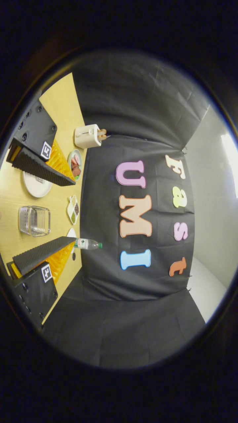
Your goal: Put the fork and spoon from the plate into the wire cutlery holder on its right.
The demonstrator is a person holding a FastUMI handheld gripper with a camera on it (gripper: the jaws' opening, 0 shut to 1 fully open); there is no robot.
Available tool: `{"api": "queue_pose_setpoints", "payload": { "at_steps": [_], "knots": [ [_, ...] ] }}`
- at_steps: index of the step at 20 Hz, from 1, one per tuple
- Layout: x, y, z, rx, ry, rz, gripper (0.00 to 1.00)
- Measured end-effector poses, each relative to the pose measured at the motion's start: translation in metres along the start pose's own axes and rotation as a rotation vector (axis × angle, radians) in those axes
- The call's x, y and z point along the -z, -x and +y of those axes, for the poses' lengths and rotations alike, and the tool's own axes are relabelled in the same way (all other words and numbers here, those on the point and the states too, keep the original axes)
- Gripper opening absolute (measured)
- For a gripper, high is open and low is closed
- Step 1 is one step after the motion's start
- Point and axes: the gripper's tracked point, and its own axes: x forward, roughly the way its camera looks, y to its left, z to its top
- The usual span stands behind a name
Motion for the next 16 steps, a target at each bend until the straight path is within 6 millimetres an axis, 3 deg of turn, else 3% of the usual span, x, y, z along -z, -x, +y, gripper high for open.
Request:
{"api": "queue_pose_setpoints", "payload": {
  "at_steps": [8,16],
  "knots": [
    [-0.001,-0.002,0.014,-0.030,0.009,0.039,0.97],
    [0.037,-0.011,0.051,-0.137,0.122,0.274,0.97]
  ]
}}
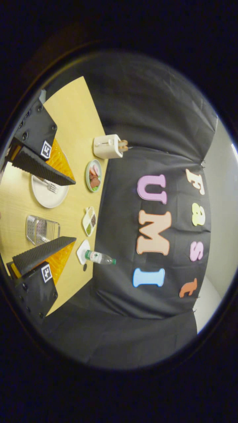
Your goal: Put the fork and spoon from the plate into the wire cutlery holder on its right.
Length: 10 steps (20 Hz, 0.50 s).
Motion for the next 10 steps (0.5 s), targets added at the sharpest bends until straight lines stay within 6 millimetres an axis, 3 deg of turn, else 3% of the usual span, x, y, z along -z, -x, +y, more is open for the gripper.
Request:
{"api": "queue_pose_setpoints", "payload": {
  "at_steps": [6,10],
  "knots": [
    [0.037,-0.023,0.046,-0.118,0.013,0.216,0.97],
    [0.062,-0.038,0.056,-0.145,-0.023,0.351,0.97]
  ]
}}
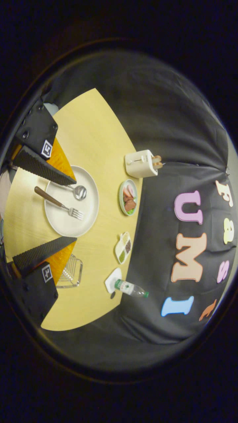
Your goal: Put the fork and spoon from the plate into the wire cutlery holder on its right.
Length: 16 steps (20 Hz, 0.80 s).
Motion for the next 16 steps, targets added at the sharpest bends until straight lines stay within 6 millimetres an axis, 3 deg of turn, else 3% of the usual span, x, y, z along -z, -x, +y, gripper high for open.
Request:
{"api": "queue_pose_setpoints", "payload": {
  "at_steps": [8,16],
  "knots": [
    [0.037,-0.029,-0.001,0.000,-0.111,0.361,0.97],
    [0.062,-0.060,0.006,0.034,-0.064,0.554,0.95]
  ]
}}
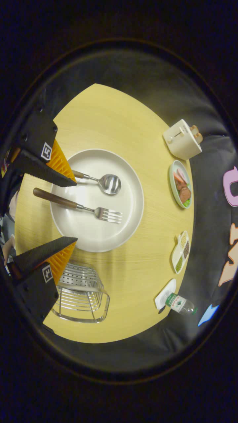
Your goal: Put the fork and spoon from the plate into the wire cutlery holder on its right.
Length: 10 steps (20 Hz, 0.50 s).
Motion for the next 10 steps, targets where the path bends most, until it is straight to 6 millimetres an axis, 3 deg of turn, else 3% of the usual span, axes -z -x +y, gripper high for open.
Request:
{"api": "queue_pose_setpoints", "payload": {
  "at_steps": [7,10],
  "knots": [
    [0.005,-0.017,0.007,0.011,0.033,0.058,0.79],
    [0.009,-0.024,0.005,0.021,0.061,0.086,0.65]
  ]
}}
